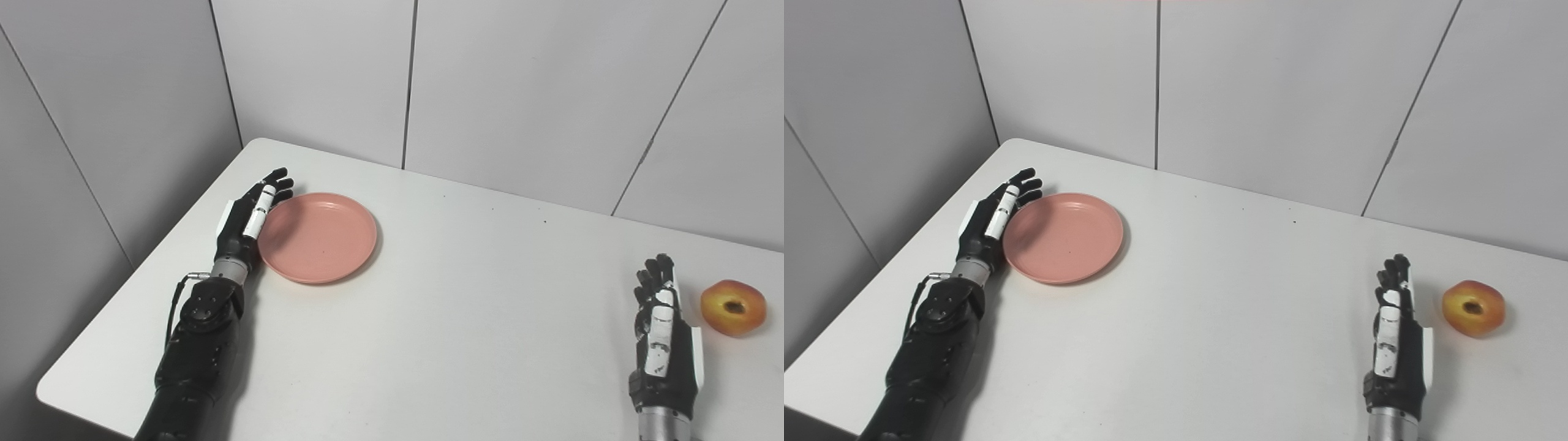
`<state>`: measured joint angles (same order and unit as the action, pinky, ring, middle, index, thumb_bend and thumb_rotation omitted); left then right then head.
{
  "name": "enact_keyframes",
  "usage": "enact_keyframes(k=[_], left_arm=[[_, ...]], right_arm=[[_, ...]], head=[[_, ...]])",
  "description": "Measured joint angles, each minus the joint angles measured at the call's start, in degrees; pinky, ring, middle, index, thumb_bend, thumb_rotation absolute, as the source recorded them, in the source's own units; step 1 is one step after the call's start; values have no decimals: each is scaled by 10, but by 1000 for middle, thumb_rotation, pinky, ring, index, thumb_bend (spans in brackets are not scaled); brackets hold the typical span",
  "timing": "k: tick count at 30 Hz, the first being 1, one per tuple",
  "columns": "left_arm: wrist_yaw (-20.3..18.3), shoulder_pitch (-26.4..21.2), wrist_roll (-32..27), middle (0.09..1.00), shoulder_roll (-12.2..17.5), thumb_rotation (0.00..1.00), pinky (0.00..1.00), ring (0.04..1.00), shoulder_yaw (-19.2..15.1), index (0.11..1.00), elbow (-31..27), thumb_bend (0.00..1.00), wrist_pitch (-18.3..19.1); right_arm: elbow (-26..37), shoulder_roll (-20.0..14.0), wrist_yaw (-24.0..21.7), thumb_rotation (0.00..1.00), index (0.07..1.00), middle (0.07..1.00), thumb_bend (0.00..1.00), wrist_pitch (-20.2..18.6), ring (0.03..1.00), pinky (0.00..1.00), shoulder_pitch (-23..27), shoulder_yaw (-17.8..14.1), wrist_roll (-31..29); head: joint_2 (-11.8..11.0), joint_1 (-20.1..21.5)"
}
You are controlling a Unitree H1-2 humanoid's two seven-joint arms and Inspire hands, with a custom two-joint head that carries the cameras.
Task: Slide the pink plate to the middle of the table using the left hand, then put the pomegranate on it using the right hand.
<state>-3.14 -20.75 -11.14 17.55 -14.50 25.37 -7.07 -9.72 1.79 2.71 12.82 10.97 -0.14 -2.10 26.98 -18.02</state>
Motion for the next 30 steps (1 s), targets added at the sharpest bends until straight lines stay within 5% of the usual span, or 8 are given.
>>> enact_keyframes(k=[22, 30], left_arm=[[3, 0, 26, 822, -28, 842, 824, 829, 48, 798, -45, 252, 43], [-1, 5, 28, 852, -28, 918, 852, 854, 63, 830, -67, 259, 63]], right_arm=[[1, 3, 0, 1000, 965, 962, 487, -1, 967, 997, 0, 0, 7], [1, 4, 1, 1000, 961, 956, 482, -2, 967, 997, 0, 1, 11]], head=[[13, 25], [20, 33]])
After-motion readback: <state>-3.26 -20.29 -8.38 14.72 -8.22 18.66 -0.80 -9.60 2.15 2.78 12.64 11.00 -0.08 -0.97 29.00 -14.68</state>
